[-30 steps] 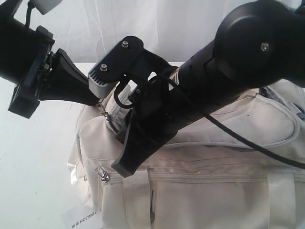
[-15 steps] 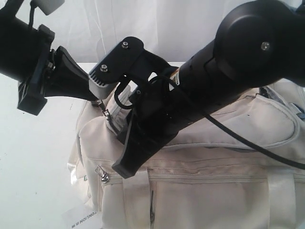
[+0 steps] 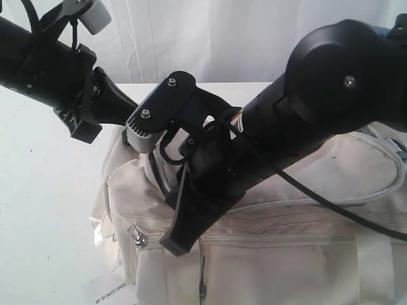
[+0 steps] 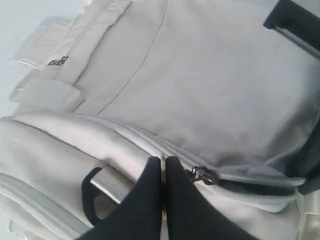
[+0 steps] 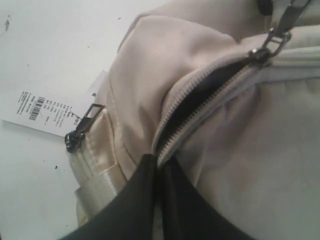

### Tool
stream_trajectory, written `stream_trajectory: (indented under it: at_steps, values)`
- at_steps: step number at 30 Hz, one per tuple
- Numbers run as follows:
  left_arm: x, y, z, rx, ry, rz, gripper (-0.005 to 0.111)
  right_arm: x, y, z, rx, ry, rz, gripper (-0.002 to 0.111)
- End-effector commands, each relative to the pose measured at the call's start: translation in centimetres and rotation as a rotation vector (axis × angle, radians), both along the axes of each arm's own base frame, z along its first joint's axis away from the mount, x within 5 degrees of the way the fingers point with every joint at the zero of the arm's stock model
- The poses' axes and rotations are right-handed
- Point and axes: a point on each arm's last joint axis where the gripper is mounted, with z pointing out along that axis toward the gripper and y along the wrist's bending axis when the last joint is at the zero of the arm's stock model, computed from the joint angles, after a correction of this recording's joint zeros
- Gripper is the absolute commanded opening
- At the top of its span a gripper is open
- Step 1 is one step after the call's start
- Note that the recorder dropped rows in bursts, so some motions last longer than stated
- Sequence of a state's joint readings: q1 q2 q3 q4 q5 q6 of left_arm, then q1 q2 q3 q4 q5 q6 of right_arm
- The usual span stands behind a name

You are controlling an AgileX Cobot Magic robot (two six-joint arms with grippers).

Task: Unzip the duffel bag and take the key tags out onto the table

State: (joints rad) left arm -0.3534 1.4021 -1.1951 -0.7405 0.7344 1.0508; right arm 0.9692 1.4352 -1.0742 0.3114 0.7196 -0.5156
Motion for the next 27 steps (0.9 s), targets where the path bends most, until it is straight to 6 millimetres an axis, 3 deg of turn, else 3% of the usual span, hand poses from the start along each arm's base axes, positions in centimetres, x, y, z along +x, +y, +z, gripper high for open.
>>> stream_trajectory:
  at_steps: [1, 15, 27]
  values:
    - [1.2, 0.0, 0.4, -0.049, -0.066, 0.088, 0.000, -0.4, -0.4, -0.8, -0.051, 0.039, 0.014, 0.000]
    - [6.1, -0.3, -1.4, -0.114, -0.218, 0.321, 0.000, -0.4, -0.4, -0.7, -0.043, 0.045, 0.011, 0.000]
    - [10.0, -1.0, -2.2, -0.105, -0.256, 0.390, 0.000, -0.6, -0.5, -0.7, -0.057, 0.058, 0.018, 0.000]
